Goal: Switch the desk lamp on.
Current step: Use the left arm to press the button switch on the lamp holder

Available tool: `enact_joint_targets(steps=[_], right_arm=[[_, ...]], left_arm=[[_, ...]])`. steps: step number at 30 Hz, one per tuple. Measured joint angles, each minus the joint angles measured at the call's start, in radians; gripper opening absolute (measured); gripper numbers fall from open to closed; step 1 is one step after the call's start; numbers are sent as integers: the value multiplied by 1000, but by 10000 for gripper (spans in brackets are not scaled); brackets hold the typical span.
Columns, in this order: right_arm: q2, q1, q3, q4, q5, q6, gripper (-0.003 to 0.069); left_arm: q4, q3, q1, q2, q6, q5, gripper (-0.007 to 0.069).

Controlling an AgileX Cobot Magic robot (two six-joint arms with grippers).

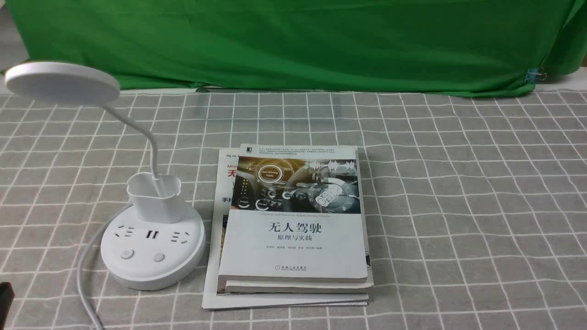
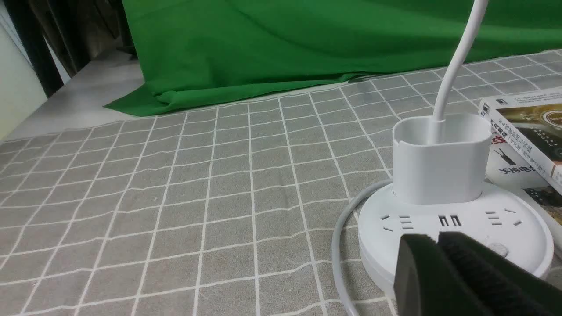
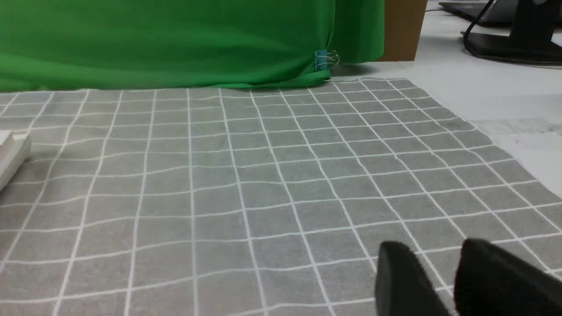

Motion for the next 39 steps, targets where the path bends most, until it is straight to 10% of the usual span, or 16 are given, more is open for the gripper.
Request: enact_joint_targets(steps=[39], right_arm=[[0,0,0,0,0,0,245]], left_arm=[[0,0,0,0,0,-112,19]])
